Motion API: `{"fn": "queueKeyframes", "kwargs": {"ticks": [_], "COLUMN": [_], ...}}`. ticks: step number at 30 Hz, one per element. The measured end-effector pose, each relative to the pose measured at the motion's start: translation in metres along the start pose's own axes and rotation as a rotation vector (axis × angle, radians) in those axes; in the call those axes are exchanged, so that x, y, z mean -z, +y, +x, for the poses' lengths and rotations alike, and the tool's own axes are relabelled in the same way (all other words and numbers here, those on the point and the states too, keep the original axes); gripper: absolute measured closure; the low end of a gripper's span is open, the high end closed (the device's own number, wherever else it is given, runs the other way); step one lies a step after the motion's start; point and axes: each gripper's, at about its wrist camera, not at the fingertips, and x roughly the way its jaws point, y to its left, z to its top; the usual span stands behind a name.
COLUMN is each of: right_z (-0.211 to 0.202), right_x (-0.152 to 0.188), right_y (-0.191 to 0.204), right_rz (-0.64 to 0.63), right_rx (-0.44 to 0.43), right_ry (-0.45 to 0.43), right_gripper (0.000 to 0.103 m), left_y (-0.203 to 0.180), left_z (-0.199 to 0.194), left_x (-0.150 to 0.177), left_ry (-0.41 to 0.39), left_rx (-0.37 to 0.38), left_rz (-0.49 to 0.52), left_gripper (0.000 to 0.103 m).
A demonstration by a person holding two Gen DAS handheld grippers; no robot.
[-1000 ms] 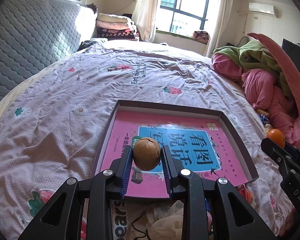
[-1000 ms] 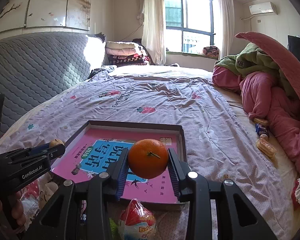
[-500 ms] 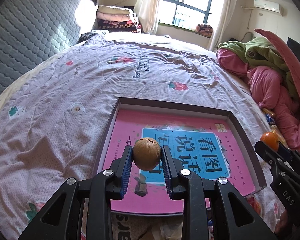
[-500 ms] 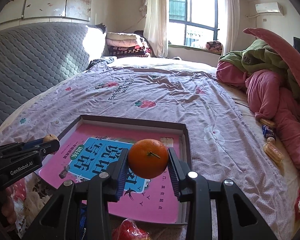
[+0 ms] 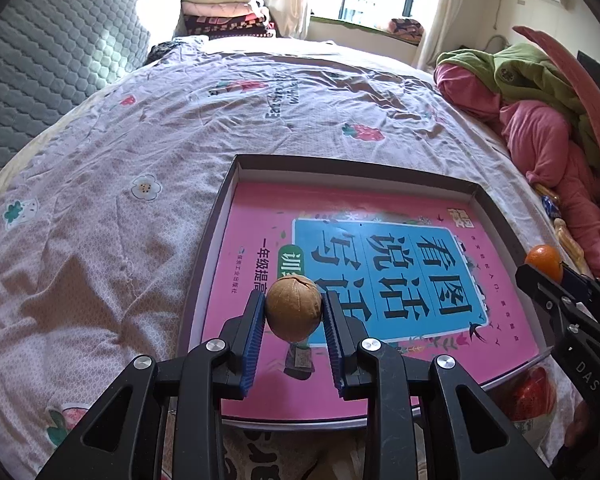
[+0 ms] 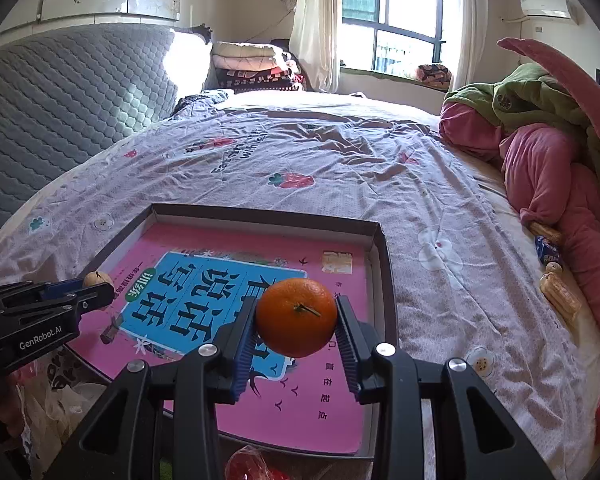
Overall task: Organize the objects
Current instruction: 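Lift and carry the brown ball and mandarin over the tray with both grippers, then lower and open left gripper on the book while right gripper releases the mandarin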
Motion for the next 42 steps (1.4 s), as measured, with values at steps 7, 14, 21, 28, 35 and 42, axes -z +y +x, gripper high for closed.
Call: {"fn": "queueKeyframes", "kwargs": {"ticks": [7,14,21,28,35,42], "right_z": [0.009,0.018,0.029,0.031,0.028,0.024], "right_x": [0.008,0.014,0.019,0.02,0.02,0.019], "right_y": [0.004,-0.001,-0.008,-0.008,-0.006,-0.008], "right_rz": [-0.029,-0.022,-0.005,0.011,0.008,0.01], "right_rx": [-0.005,0.005,0.019,0.014,0.013,0.009], "right_ry": [0.054,0.111,0.169,0.185,0.183,0.179], "right_gripper": [0.065,0.065,0.065,0.065,0.064,0.063], "left_y": [-0.002,-0.003,0.0,0.003,0.008,0.012], "left_z": [0.006,0.012,0.015,0.013,0.01,0.008], "left_x": [0.005,0.008,0.008,0.008,0.006,0.005], "left_ry": [0.027,0.053,0.065,0.064,0.062,0.06], "left_rx": [0.001,-0.014,-0.015,-0.009,0.001,0.006], "left_rz": [0.021,0.031,0.02,0.005,-0.012,-0.02], "left_gripper": [0.073,0.073,0.073,0.073,0.073,0.063]}}
